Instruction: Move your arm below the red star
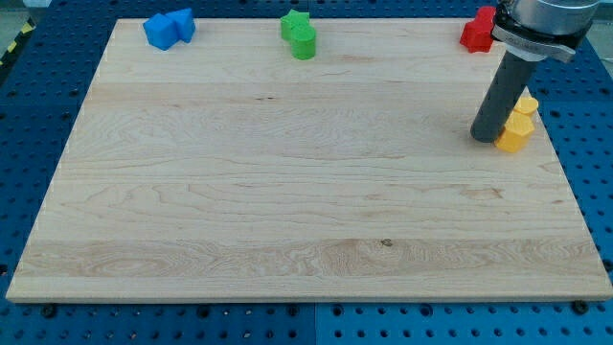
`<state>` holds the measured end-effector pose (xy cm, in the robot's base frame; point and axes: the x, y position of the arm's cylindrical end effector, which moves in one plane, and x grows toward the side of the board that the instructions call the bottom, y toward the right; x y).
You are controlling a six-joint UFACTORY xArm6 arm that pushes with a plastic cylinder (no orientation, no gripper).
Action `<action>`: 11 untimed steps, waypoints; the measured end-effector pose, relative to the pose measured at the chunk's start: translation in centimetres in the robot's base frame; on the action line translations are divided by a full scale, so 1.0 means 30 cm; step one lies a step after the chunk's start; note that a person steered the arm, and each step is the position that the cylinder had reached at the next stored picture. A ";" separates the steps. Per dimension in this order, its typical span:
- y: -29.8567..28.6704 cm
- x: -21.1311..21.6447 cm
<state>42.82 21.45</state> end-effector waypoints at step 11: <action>-0.107 -0.513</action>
